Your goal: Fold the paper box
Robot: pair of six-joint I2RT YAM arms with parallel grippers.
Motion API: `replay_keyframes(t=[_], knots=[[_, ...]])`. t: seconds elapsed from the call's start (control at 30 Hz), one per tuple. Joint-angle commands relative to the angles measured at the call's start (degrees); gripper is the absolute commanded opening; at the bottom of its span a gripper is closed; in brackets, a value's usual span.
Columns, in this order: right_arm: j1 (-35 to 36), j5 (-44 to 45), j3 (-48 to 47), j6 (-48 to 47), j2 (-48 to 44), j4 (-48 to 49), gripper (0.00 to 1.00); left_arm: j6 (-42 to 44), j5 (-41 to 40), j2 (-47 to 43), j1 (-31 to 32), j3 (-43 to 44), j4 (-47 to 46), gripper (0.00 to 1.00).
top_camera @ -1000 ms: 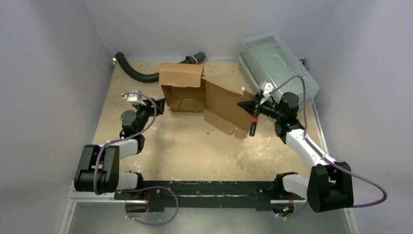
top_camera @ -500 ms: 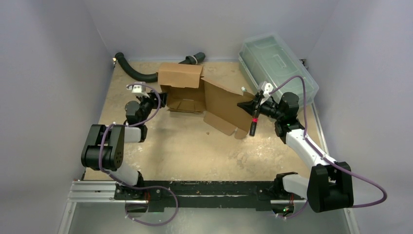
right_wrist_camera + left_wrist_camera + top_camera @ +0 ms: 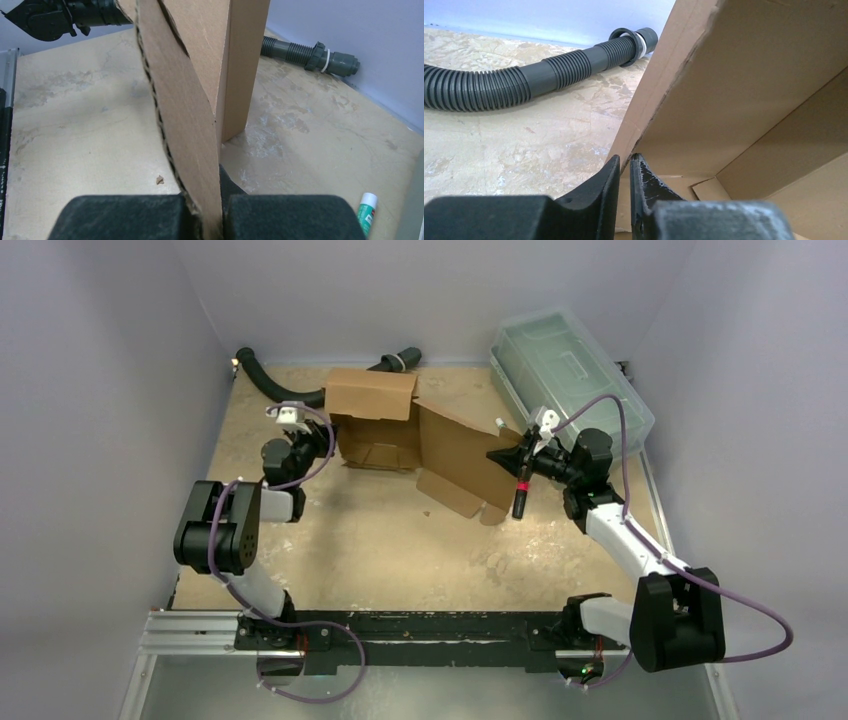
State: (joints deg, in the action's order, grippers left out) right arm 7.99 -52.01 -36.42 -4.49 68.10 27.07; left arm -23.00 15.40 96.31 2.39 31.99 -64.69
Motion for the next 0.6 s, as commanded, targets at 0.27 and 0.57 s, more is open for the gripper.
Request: replay_keyframes(t=[0.27, 0.57], knots=[[0.4, -1.1, -2.6, 0.7, -0.3, 0.3, 0.00, 0.0, -5.9, -11.1, 5.0, -10.8, -6.6, 0.00], [0.4, -1.6, -2.6, 0.5, -1.0, -0.1, 0.00, 5.4, -20.2, -29.3, 15.9, -17.4, 8.5, 0.00]])
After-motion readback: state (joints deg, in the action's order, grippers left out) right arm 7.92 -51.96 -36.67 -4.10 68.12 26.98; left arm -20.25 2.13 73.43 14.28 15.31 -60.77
